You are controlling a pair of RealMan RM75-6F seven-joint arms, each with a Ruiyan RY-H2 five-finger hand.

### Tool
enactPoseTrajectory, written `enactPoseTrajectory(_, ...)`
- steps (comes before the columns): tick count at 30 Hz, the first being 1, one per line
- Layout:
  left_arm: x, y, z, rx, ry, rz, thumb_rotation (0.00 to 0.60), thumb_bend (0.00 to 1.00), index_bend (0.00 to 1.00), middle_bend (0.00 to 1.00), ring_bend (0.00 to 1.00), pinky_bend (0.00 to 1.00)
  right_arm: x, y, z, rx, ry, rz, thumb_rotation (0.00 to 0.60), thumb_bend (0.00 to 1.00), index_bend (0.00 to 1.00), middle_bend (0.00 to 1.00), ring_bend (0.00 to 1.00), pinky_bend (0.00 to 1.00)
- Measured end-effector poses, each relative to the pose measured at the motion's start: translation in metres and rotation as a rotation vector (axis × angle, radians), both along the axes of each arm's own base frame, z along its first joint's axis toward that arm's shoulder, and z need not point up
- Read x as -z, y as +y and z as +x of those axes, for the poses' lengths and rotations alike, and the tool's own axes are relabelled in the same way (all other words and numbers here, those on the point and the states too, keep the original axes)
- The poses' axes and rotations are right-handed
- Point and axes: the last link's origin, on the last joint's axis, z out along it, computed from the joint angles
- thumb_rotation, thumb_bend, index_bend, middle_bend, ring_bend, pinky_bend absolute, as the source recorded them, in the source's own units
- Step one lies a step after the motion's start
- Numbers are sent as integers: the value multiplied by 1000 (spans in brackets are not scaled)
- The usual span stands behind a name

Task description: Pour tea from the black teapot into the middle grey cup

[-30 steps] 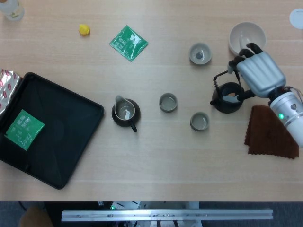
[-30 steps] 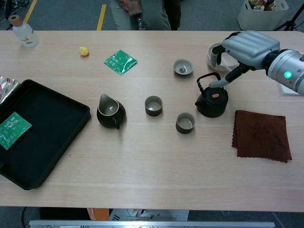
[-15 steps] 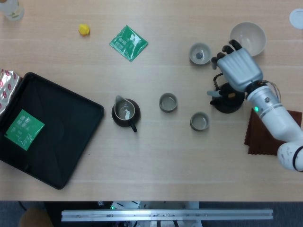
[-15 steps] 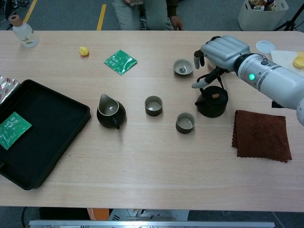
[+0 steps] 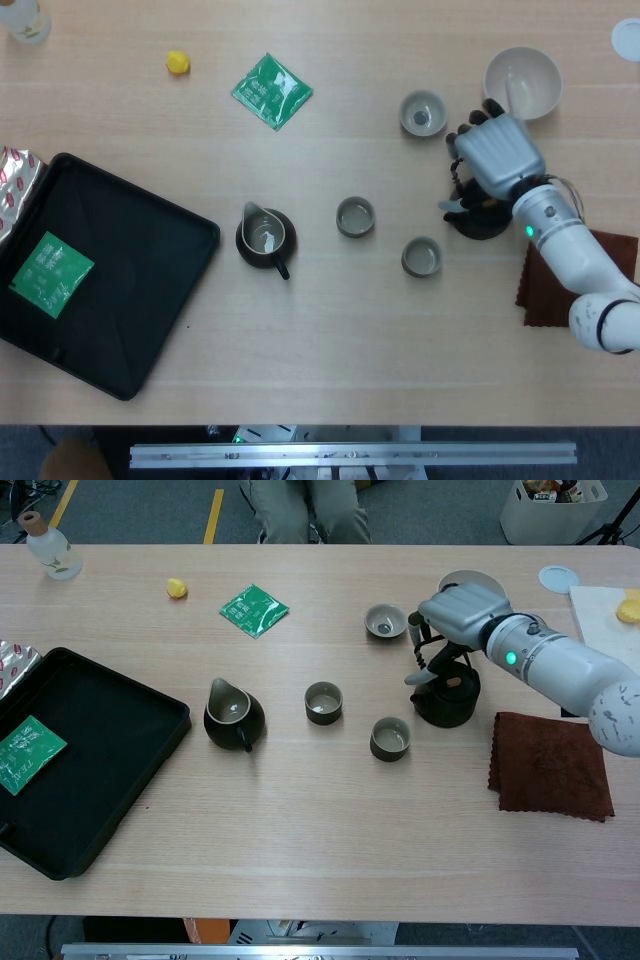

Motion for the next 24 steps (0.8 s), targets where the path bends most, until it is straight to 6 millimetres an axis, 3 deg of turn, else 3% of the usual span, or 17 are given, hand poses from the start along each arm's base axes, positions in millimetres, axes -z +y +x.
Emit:
enactPoseTrajectory(10,1,0,0,2,0,-1,600,266,93,164,70,72,-11,3,-1,-3,-7,6,303,0,413,497,332,132)
enactPoseTrajectory(24,0,2,-1,5,0,6,600,266,93,164,70,72,-36,11,-1,17,-44,20,308,0,436,531,376,134)
